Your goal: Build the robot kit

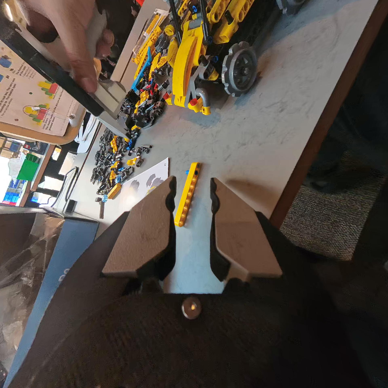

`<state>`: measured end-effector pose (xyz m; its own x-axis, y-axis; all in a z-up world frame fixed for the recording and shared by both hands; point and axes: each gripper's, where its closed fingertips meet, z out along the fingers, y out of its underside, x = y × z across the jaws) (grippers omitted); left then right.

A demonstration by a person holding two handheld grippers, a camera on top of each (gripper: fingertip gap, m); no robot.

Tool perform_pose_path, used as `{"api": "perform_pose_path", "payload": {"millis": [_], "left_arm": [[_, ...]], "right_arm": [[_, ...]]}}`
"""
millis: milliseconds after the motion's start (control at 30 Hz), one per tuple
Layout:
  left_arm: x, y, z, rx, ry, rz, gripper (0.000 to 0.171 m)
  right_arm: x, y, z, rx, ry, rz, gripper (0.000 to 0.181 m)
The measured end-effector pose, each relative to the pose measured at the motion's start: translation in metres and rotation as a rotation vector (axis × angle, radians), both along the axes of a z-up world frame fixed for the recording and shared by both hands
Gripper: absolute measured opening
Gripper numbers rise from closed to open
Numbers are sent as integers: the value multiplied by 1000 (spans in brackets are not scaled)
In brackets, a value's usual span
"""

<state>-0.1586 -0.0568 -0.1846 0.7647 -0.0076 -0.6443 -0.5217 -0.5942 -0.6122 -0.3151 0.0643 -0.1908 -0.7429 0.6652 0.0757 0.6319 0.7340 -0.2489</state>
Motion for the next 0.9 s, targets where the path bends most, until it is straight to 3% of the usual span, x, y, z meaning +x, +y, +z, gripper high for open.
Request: {"api": "perform_pose_path", "payload": {"millis": [200, 467, 733, 900], "left_arm": [[-6, -5, 0, 0, -37, 18, 30], [-7, -6, -1, 5, -33, 20, 26], [-7, -6, 0, 10, -24, 22, 24], [-7, -6, -1, 12, -27, 25, 23]], "right_arm": [[-9, 3, -13, 66, -43, 75, 15], [-4, 1, -18, 23, -104, 92, 10], [-15, 5, -1, -16, -55, -1, 11], [-11, -19, 3, -152, -110, -43, 14]]}}
